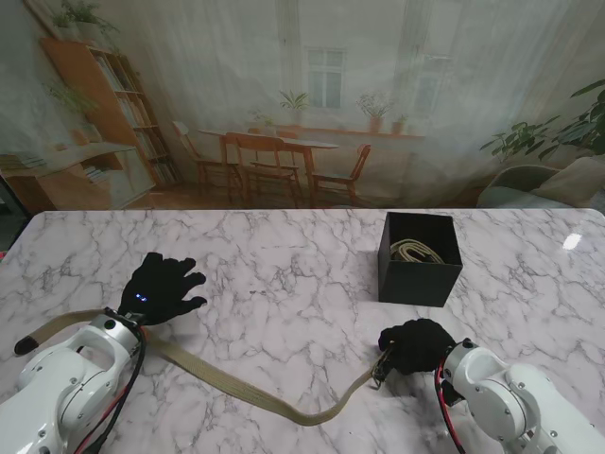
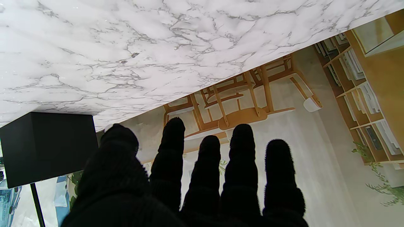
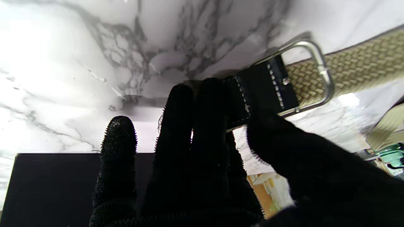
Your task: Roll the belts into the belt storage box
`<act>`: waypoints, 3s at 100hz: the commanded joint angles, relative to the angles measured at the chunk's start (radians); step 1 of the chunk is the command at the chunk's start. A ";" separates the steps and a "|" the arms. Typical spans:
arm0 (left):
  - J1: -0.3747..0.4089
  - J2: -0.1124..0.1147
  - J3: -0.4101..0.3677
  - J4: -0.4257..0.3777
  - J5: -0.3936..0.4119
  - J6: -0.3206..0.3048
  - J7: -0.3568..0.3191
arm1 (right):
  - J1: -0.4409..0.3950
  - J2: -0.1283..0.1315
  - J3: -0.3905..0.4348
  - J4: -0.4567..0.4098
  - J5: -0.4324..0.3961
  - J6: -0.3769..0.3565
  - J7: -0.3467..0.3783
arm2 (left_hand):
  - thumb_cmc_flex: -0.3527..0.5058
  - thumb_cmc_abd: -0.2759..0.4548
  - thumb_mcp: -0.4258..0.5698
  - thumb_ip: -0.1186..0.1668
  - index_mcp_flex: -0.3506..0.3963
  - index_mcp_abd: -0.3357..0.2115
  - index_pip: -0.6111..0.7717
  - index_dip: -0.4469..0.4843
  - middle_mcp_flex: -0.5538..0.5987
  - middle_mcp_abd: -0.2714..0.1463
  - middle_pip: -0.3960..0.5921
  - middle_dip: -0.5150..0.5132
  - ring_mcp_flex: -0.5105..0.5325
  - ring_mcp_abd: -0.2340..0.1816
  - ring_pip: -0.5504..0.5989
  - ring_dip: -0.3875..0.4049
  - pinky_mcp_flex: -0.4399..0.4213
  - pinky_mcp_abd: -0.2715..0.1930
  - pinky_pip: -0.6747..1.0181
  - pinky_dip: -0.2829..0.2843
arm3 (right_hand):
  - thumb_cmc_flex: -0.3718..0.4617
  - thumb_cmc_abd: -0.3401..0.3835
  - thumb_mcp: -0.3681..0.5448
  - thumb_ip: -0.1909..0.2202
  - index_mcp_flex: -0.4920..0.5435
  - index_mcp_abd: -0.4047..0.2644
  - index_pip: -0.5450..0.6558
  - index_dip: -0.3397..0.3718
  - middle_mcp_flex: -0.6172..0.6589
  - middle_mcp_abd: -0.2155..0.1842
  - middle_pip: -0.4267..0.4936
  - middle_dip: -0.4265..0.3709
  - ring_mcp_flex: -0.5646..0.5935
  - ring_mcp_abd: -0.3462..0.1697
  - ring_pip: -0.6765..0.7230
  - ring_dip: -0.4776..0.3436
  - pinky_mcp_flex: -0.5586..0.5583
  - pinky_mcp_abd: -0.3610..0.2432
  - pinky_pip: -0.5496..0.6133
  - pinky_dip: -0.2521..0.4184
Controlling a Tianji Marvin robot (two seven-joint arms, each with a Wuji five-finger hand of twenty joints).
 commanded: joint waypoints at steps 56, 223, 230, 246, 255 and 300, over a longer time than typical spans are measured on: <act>-0.005 0.000 0.008 0.003 -0.003 -0.001 -0.021 | 0.018 -0.003 -0.088 0.093 -0.213 0.117 -0.312 | 0.021 0.020 -0.018 0.009 0.008 0.006 0.013 0.020 -0.023 0.012 -0.002 -0.004 -0.020 0.016 0.000 0.005 -0.012 0.033 0.000 0.001 | 0.074 -0.123 -0.279 -0.177 0.202 -0.515 0.491 0.015 -0.064 0.065 0.269 0.348 0.061 0.111 0.122 0.160 0.040 0.118 0.021 0.064; -0.011 0.001 0.014 0.011 0.001 -0.009 -0.004 | 0.066 -0.001 -0.101 0.183 -0.158 -0.122 -0.397 | 0.025 0.019 -0.017 0.009 0.008 0.006 0.014 0.022 -0.023 0.011 0.001 -0.003 -0.018 0.015 0.002 0.007 -0.012 0.031 -0.001 -0.001 | -0.167 -0.049 -0.271 -0.036 0.145 -0.082 0.208 0.037 0.123 -0.063 0.120 0.110 0.130 -0.052 0.072 0.086 0.142 -0.093 0.112 0.096; -0.011 0.001 0.013 0.010 0.001 -0.009 -0.005 | 0.049 0.007 -0.071 0.131 -0.159 -0.149 -0.290 | 0.026 0.019 -0.017 0.009 0.008 0.006 0.015 0.023 -0.023 0.010 0.001 -0.003 -0.018 0.015 0.002 0.007 -0.013 0.032 -0.001 -0.001 | -0.166 -0.063 -0.241 -0.020 0.082 -0.043 0.169 0.062 0.073 -0.075 0.076 0.086 0.077 -0.069 0.031 0.060 0.103 -0.105 0.090 0.099; -0.009 0.001 0.012 0.009 0.001 -0.010 -0.004 | 0.018 0.028 -0.013 0.014 -0.139 -0.199 -0.028 | 0.026 0.019 -0.017 0.009 0.008 0.005 0.015 0.023 -0.022 0.010 0.001 -0.003 -0.019 0.015 0.001 0.006 -0.013 0.033 -0.001 -0.001 | -0.110 -0.101 -0.011 0.055 -0.099 0.024 0.082 0.090 -0.094 -0.104 -0.021 0.014 -0.065 -0.120 -0.056 -0.007 0.017 -0.142 0.024 0.103; -0.010 0.001 0.012 0.009 0.001 -0.011 -0.004 | 0.009 0.035 -0.004 -0.019 -0.169 -0.198 0.018 | 0.031 0.015 -0.016 0.009 0.009 0.004 0.017 0.025 -0.022 0.009 0.002 -0.002 -0.018 0.014 0.002 0.007 -0.012 0.032 -0.002 -0.002 | 0.009 -0.162 0.120 0.045 -0.124 0.032 0.082 0.111 -0.106 -0.125 -0.041 0.004 -0.081 -0.148 -0.062 -0.035 0.021 -0.169 0.014 0.103; -0.010 0.001 0.013 0.008 0.000 -0.011 -0.008 | 0.029 0.019 -0.070 0.074 -0.234 -0.110 -0.233 | 0.030 0.018 -0.017 0.009 0.006 0.005 0.015 0.026 -0.023 0.010 0.001 -0.003 -0.019 0.016 0.001 0.006 -0.012 0.032 -0.003 -0.002 | 0.094 -0.091 -0.210 -0.176 0.227 -0.391 0.487 -0.153 0.118 0.012 0.200 0.139 0.123 0.036 0.120 0.087 0.087 -0.034 0.085 0.117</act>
